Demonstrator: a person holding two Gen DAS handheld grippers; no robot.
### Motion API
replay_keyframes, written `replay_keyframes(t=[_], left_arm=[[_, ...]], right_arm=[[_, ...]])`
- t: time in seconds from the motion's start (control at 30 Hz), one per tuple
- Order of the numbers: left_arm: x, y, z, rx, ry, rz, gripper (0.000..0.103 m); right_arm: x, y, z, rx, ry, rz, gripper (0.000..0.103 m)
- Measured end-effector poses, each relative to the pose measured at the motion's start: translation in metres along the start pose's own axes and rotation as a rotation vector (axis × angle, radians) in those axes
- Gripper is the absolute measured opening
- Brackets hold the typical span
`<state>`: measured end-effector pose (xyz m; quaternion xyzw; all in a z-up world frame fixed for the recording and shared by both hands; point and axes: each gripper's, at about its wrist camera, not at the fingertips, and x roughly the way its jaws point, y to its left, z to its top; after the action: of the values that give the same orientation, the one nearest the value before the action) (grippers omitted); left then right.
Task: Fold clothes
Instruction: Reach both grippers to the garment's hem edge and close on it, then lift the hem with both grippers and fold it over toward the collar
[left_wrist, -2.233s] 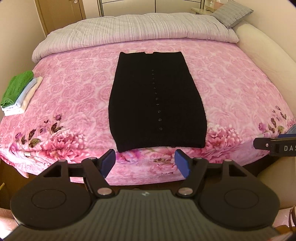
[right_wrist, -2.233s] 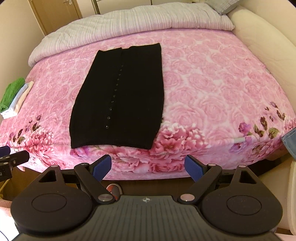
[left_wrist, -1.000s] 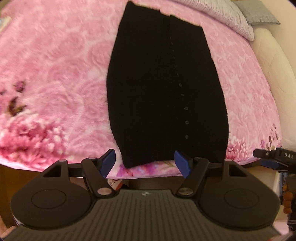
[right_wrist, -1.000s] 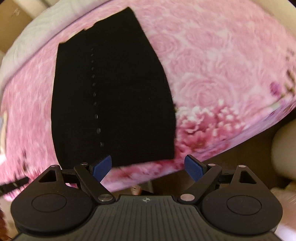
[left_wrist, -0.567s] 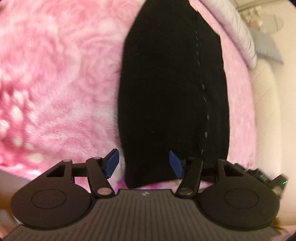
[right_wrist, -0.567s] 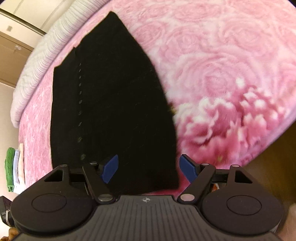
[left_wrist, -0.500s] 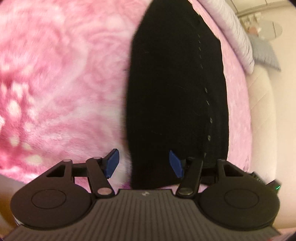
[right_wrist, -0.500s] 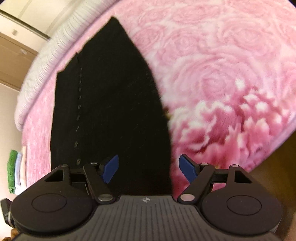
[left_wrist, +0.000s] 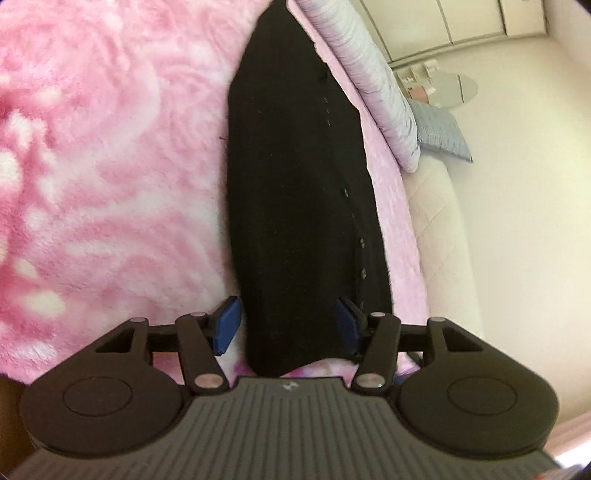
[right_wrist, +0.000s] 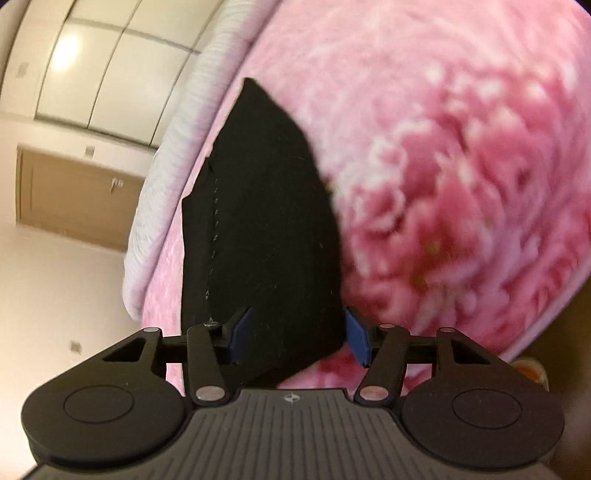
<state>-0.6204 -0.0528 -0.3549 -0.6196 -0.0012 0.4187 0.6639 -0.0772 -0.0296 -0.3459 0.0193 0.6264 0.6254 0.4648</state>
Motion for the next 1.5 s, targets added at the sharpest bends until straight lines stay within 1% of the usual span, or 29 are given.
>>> replay_keyframes(t=[0.07,0.13,0.23,0.3,0.33,0.37,0.4,0.43,0.47,0.53,0.57,0.63,0.67,0.9,0.97,1.1,1.33,1.43,1.5], left_arm=[[-0.002,0.007,-0.003,-0.032,-0.027,-0.015,0.049],[-0.001,0.011,-0.002,-0.056,-0.044,-0.03,0.049],[0.006,0.015,0.006,-0.087,-0.065,-0.057,0.049],[0.016,0.017,0.013,-0.101,-0.072,-0.074,0.049],[0.02,0.017,0.016,-0.105,-0.073,-0.083,0.047],[0.023,0.016,0.018,-0.105,-0.072,-0.092,0.044],[0.027,0.015,0.02,-0.105,-0.071,-0.102,0.039],[0.03,0.015,0.022,-0.102,-0.066,-0.113,0.035],[0.034,0.013,0.024,-0.095,-0.057,-0.12,0.03],[0.04,0.008,0.026,-0.078,-0.033,-0.123,0.013],[0.041,0.007,0.027,-0.069,-0.028,-0.124,0.009],[0.034,0.006,0.028,-0.056,-0.038,-0.13,0.008],[0.029,0.006,0.028,-0.06,-0.051,-0.146,0.008],[-0.019,-0.013,0.025,-0.007,-0.139,-0.207,0.007],[-0.035,-0.011,0.016,-0.007,-0.153,-0.218,0.007],[-0.068,-0.003,-0.006,-0.009,-0.172,-0.235,0.007],[-0.132,0.025,-0.069,-0.063,-0.197,-0.251,0.007],[-0.15,0.031,-0.085,-0.073,-0.198,-0.258,0.007],[-0.152,0.03,-0.085,-0.074,-0.196,-0.258,0.007]], right_arm=[[0.004,-0.003,0.01,0.017,-0.004,-0.03,0.058],[0.01,-0.006,0.02,0.034,0.016,-0.001,0.058],[0.027,-0.003,0.031,0.006,0.074,0.033,0.058],[0.034,-0.001,0.034,-0.012,0.098,0.053,0.057],[0.037,0.0,0.037,-0.019,0.107,0.066,0.055],[0.036,0.001,0.037,-0.021,0.107,0.075,0.049],[0.033,0.003,0.036,-0.019,0.102,0.08,0.045],[0.03,0.005,0.035,-0.018,0.096,0.086,0.039],[0.028,0.008,0.034,-0.017,0.09,0.092,0.029],[0.022,0.012,0.032,-0.015,0.079,0.103,0.022],[0.02,0.014,0.031,-0.013,0.073,0.109,0.021],[0.014,0.018,0.029,-0.011,0.062,0.12,0.016],[0.011,0.02,0.028,-0.01,0.056,0.126,0.014],[-0.011,0.038,0.021,-0.007,0.015,0.168,0.012],[-0.022,0.047,0.013,-0.019,0.008,0.178,0.012],[-0.046,0.049,-0.017,-0.015,0.009,0.198,0.011],[-0.092,0.024,-0.093,0.052,0.03,0.22,0.012],[-0.106,0.017,-0.114,0.066,0.036,0.225,0.012],[-0.109,0.015,-0.121,0.071,0.041,0.218,0.012]])
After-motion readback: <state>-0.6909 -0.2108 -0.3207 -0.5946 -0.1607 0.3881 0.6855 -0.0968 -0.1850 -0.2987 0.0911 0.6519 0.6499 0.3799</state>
